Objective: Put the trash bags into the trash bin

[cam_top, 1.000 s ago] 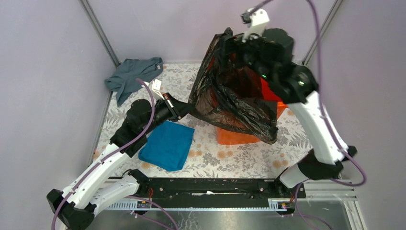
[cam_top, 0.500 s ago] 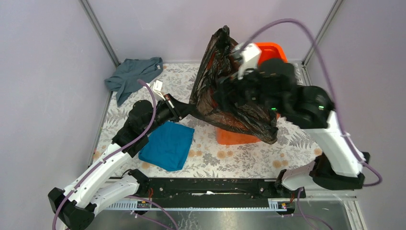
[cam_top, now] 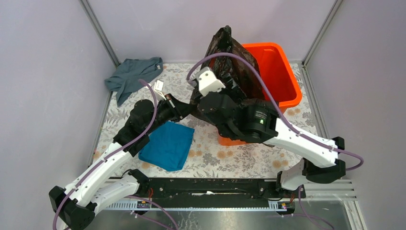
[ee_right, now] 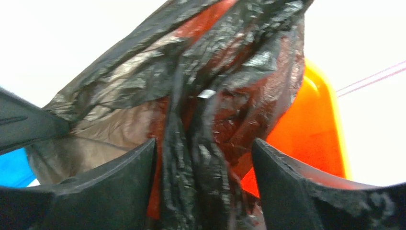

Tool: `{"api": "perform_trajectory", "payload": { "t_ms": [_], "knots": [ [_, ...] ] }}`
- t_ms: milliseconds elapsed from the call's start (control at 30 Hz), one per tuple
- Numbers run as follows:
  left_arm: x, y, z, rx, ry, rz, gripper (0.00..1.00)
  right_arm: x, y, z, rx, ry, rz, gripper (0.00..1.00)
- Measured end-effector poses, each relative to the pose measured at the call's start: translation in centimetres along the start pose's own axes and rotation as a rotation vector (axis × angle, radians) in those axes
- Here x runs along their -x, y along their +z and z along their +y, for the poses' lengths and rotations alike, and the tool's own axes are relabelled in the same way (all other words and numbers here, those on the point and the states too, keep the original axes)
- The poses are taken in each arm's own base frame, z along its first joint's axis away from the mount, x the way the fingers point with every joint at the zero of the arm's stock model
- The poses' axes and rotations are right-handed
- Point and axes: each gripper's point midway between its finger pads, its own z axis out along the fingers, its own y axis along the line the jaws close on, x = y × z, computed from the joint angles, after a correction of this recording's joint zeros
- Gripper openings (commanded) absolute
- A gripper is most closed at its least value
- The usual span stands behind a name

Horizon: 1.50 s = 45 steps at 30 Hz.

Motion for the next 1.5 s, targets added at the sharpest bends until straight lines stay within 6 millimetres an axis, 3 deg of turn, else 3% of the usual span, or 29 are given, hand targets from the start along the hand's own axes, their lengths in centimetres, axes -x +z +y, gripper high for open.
{"api": "perform_trajectory", "payload": {
  "t_ms": [67, 233, 433, 600, 800, 1033, 1167, 1267, 1367, 1433, 1500],
  "knots": [
    [-0.1, 0.2, 0.2, 0.005, -0.002, 0.004, 0.00, -0.2, -0.3, -1.2, -0.036, -0.002, -0.014, 0.50],
    [-0.2, 0.4, 0.3, 0.011, -0.013, 0.009, 0.00, 0.0, -1.2, -4.0, -0.100, 0.045, -0.048, 0.53],
    [-0.3, 0.6, 0.1, -0.001, -0.024, 0.015, 0.00, 0.4, -2.6, -7.1, -0.127, 0.146, -0.100, 0.31],
    [-0.4, 1.0, -0.1, -0.017, -0.036, 0.025, 0.00, -1.3, -2.1, -11.7, -0.246, 0.233, -0.078, 0.28],
    [-0.6, 1.8, -0.4, -0.039, -0.053, 0.038, 0.00, -6.3, -0.2, -18.5, -0.451, 0.267, 0.036, 0.37],
    [-0.8, 2.3, -0.2, -0.035, -0.060, 0.047, 0.00, -10.6, -0.9, -25.4, -0.667, 0.304, 0.085, 0.42],
    [-0.9, 2.5, -0.2, -0.039, -0.061, 0.054, 0.00, -11.7, -0.7, -28.9, -0.764, 0.335, 0.121, 0.49],
    [-1.0, 2.6, -0.2, -0.042, -0.063, 0.063, 0.00, -10.8, 0.6, -29.8, -0.753, 0.369, 0.135, 0.69],
    [-0.9, 2.5, -0.7, -0.056, -0.061, 0.070, 0.00, -10.2, 2.0, -28.8, -0.672, 0.410, 0.153, 0.86],
    [-0.8, 2.4, -1.3, -0.072, -0.055, 0.072, 0.00, -11.2, 2.2, -27.3, -0.608, 0.425, 0.195, 0.96],
    [-0.6, 2.3, -1.7, -0.084, -0.047, 0.074, 0.00, -12.7, 1.9, -25.8, -0.550, 0.427, 0.257, 1.00]
  ]
}}
